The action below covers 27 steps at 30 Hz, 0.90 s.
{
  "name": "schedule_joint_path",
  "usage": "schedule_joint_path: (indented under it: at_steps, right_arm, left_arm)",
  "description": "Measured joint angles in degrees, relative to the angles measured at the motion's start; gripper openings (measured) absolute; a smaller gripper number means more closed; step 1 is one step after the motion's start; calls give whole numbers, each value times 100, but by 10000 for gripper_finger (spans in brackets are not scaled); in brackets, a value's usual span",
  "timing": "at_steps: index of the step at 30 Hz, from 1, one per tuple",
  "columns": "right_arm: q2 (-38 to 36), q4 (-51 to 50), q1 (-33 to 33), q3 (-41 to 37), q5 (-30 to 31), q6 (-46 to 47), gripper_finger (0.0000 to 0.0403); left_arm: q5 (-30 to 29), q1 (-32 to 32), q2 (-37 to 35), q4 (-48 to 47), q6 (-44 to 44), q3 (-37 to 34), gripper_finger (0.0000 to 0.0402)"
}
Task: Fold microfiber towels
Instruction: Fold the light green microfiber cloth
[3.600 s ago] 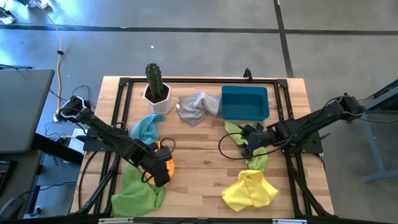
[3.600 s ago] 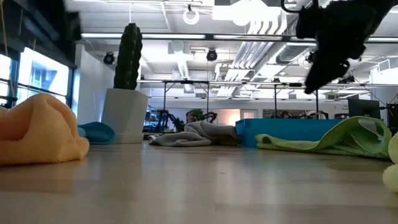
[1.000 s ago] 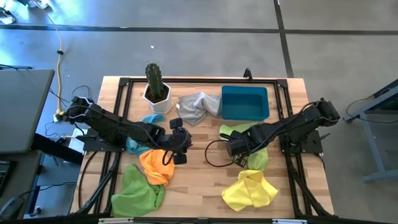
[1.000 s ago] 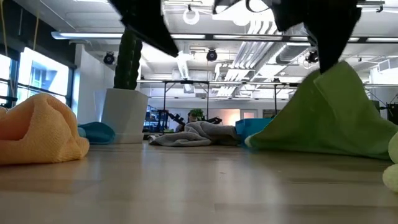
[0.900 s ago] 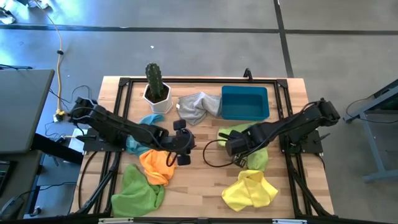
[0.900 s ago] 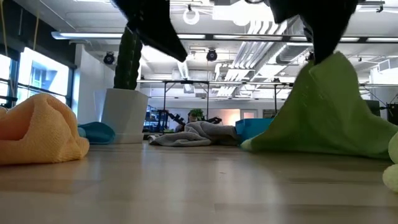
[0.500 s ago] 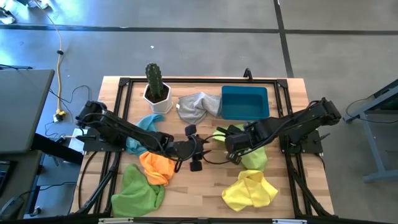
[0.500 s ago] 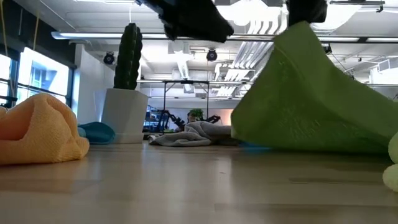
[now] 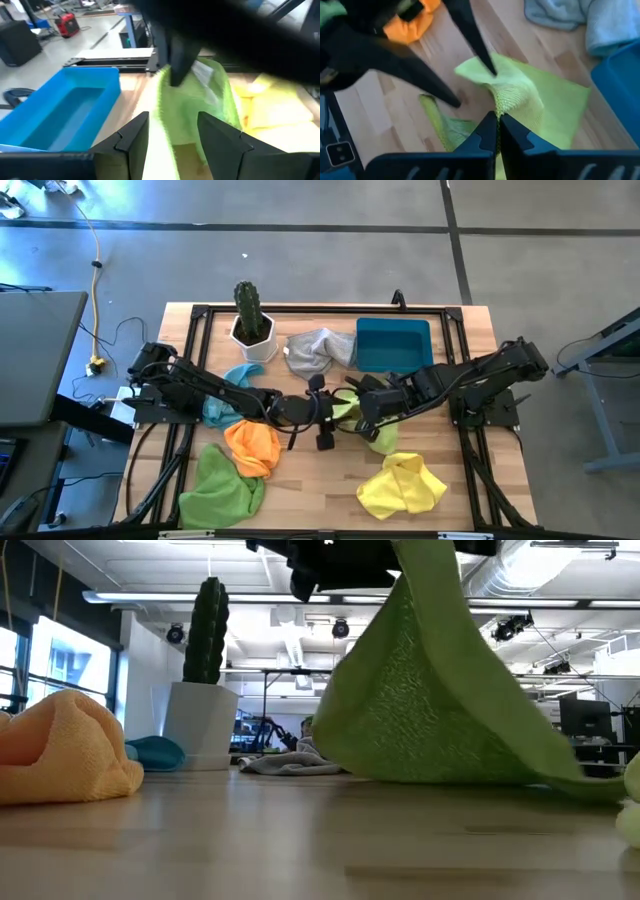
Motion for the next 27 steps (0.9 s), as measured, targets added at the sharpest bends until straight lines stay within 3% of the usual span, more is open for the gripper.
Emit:
schedule_joint_path:
  at_steps: [4,16,27]
  right_arm:
    - [0,5,-2,124,54,-116,0]
    - [0,39,0,303,125,-167,0]
    - [0,40,0,303,134,-165,0]
  left_arm:
    - [112,-61,-1,-94,-43,0,158]
    - [-952,-105,1,-1529,-1101,0,158]
    - [-1210,-149,1,-2160,-1631,0,158]
